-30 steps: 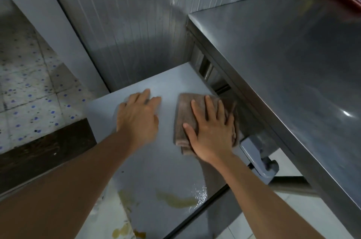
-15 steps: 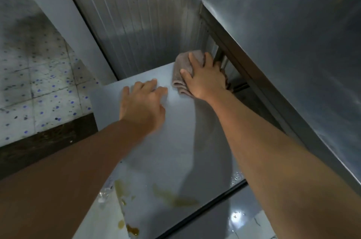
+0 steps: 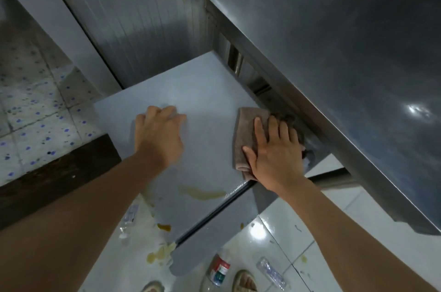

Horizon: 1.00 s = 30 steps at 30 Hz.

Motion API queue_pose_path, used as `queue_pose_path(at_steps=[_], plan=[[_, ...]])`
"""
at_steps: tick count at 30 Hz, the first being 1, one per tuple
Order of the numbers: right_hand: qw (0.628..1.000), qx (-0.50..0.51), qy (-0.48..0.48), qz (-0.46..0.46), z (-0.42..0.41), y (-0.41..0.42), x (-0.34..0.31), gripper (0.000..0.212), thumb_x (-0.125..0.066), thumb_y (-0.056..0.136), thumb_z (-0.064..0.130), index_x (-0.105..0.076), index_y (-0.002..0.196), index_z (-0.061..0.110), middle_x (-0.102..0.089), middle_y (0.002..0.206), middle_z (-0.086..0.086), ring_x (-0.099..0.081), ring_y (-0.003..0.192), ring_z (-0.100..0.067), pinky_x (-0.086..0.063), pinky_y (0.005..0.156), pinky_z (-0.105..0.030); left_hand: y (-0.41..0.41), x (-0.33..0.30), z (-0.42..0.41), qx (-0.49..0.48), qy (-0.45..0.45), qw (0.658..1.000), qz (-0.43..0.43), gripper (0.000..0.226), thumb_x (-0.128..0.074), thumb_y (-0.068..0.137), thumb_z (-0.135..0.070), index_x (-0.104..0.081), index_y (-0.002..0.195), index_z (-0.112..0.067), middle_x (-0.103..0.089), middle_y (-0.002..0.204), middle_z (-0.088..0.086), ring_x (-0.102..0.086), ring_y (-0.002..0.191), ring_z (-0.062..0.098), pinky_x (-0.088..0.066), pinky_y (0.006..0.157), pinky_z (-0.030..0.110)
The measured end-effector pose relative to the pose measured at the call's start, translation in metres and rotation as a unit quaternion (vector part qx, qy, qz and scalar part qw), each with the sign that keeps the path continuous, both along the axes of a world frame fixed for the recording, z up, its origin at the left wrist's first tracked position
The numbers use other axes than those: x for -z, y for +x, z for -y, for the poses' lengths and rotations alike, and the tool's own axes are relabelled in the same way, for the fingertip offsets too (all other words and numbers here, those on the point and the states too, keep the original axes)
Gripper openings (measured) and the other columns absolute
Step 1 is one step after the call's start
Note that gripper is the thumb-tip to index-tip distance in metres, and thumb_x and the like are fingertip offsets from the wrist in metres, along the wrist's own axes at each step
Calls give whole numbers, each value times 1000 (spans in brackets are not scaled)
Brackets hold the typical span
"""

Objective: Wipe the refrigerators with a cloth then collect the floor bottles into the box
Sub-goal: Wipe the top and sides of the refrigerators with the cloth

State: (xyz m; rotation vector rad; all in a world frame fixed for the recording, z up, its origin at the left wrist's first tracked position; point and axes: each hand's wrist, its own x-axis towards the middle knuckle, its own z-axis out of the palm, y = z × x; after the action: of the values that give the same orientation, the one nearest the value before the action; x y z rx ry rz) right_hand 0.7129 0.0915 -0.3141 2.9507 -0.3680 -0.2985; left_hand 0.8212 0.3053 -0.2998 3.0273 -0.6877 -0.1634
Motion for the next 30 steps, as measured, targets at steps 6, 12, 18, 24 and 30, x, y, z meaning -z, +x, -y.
queue_pose_path(at_steps=[6,12,18,24,30], plan=[[996,51,67,17,-38,-24,-6,74,-19,94,53,-15,150,5,-22,152,-22,-17,140,-42,-14,116,-49,-30,-6,5,93,-53,994,-2,38,-49,80,-13,-60,115,-25,-53,127,-3,-40,117,27,-28,95,41],[986,89,121,76,-64,-82,2,75,-16,93,58,-30,148,8,-25,154,-19,-18,143,-40,-14,118,-49,-52,0,23,119,-69,990,-28,49,-48,84,-14,-48,132,-27,-36,147,-5,-30,130,22,-22,102,40],[992,33,89,87,-24,-45,11,83,-2,87,65,-13,152,16,-8,160,-9,4,147,-27,10,116,-43,-52,5,23,101,-65,992,-23,54,-52,83,-12,-47,133,-31,-35,149,-7,-34,129,21,-24,104,43],[978,59,145,135,-24,-74,19,69,-17,94,53,-28,149,11,-23,156,-12,-11,146,-31,-9,119,-51,-54,7,27,76,-53,996,-15,51,-51,83,-12,-51,130,-31,-39,147,-7,-37,127,23,-27,101,43],[933,140,229,238,-41,-97,28,55,-24,100,30,-32,143,-3,-21,154,-19,-7,145,-37,-17,117,-54,-55,12,29,59,-76,995,-4,47,-53,83,-9,-56,126,-28,-44,144,-5,-41,123,24,-28,97,41]])
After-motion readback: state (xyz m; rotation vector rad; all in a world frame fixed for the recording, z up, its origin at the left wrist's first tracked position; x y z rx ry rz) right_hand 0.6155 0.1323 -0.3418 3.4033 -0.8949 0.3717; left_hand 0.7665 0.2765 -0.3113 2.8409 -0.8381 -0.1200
